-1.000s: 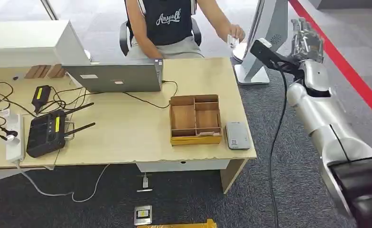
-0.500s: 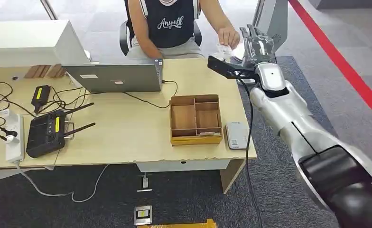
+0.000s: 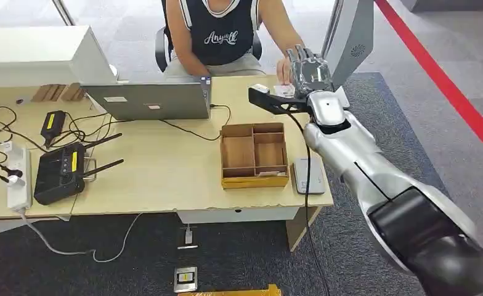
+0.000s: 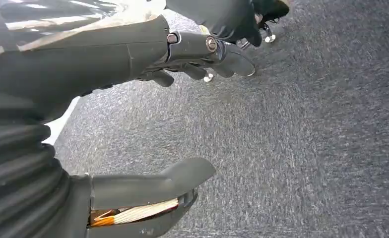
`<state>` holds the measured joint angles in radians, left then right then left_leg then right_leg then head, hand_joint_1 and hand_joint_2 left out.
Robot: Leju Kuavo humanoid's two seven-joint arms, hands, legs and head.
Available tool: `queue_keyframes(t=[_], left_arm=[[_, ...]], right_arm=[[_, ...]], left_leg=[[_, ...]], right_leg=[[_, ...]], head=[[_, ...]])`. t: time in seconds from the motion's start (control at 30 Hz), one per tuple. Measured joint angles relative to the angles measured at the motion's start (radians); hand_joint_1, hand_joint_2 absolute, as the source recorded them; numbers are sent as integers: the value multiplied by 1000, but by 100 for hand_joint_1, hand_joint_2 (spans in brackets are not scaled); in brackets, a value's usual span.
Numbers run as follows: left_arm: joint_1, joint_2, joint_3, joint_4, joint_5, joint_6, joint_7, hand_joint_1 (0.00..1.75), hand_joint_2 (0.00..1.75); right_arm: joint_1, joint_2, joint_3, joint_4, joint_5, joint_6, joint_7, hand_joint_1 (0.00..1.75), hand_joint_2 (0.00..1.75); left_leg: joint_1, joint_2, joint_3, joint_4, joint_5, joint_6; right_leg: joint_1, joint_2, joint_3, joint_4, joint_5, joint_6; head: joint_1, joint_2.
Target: Pass the card to the sensor for recognition and then transmit it.
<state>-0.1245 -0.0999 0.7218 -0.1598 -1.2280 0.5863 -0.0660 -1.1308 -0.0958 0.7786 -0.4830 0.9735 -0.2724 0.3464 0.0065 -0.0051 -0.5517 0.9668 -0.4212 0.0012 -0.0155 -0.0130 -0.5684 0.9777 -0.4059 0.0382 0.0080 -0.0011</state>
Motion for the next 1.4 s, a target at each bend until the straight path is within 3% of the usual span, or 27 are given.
queue_keyframes(t=[0.33, 0.37, 0.4, 0.9, 1.4], left_arm=[[0, 2, 3, 0, -3, 0, -1, 0, 175], [0, 2, 6, 0, -5, 0, -7, 0, 175], [0, 3, 6, 1, -8, 0, -10, 0, 175], [1, 6, 24, 8, -39, 0, -38, 0, 175], [0, 7, 25, 8, -53, 0, -40, 0, 175]], right_arm=[[0, 8, 16, 32, -11, -10, -3, 0, 175], [0, 8, 16, 34, -13, -13, -3, 112, 175], [0, 8, 16, 37, -16, -15, -3, 175, 175], [-1, -9, 14, 48, -48, -74, -33, 175, 175], [1, -21, 12, 47, -56, -76, -37, 175, 175]], left_leg=[[0, 0, 0, 0, 0, 0], [0, 0, 0, 0, 0, 0], [0, 0, 0, 0, 0, 0], [0, 0, 0, 0, 0, 0], [0, 1, 0, 0, 0, 0]], right_leg=[[0, 0, 0, 0, 0, 0], [0, 0, 0, 0, 0, 0], [0, 0, 0, 0, 0, 0], [0, 0, 0, 0, 0, 0], [0, 0, 0, 0, 0, 0]], head=[[0, 0], [0, 0], [0, 0], [0, 0], [0, 0]])
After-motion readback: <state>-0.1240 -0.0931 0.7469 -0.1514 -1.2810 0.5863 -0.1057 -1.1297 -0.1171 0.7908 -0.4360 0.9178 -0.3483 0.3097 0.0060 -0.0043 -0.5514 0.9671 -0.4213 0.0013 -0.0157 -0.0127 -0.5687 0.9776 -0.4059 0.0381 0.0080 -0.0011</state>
